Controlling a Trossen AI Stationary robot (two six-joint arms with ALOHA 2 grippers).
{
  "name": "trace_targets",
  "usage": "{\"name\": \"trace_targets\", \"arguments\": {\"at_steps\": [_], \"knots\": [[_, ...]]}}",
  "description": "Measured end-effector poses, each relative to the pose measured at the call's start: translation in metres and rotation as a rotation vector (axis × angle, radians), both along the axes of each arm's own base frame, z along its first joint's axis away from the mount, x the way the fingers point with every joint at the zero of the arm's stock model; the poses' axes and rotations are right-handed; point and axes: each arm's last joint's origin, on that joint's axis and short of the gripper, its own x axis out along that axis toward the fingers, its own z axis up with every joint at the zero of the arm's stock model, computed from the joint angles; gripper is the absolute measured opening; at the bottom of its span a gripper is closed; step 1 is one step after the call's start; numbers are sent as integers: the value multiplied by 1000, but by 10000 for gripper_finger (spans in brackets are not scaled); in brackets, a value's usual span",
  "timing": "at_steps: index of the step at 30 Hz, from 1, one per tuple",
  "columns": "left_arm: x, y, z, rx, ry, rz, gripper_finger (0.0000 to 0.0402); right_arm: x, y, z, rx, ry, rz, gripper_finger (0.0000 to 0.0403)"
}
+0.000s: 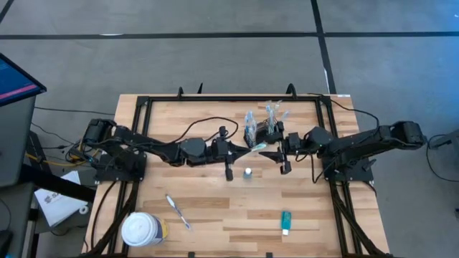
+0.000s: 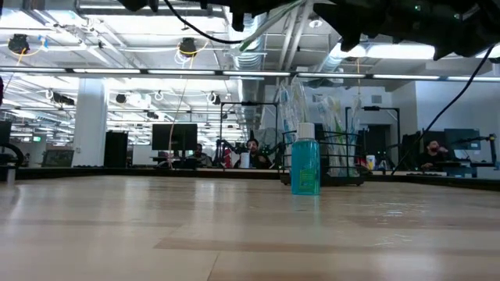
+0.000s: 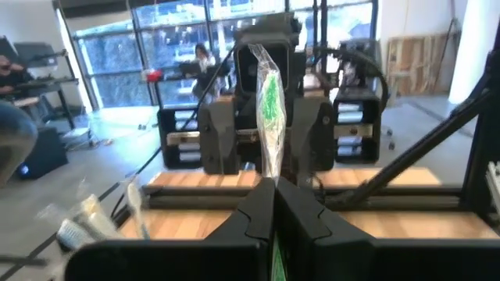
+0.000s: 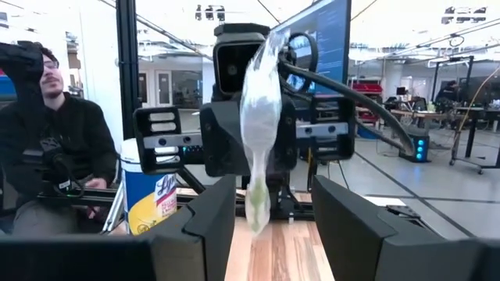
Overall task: Pick & Place toothbrushing station
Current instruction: Put the green toothbrush into the mesh organizer
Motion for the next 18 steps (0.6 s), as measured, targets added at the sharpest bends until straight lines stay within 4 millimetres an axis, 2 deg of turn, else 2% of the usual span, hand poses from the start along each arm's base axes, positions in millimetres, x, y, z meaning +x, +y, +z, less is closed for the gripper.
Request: {"name": "trace_targets", "arguments": {"at_steps": [6, 11, 18], "knots": [[11, 5, -13, -3, -44, -10, 0, 0, 0, 0, 1, -5, 0, 159], [14, 11, -15, -5, -59, 7, 0, 0, 3, 0, -5, -5, 9, 149], [14, 10, -15, -6, -70, -2, 0, 0, 4, 1, -30, -18, 10, 88]]}}
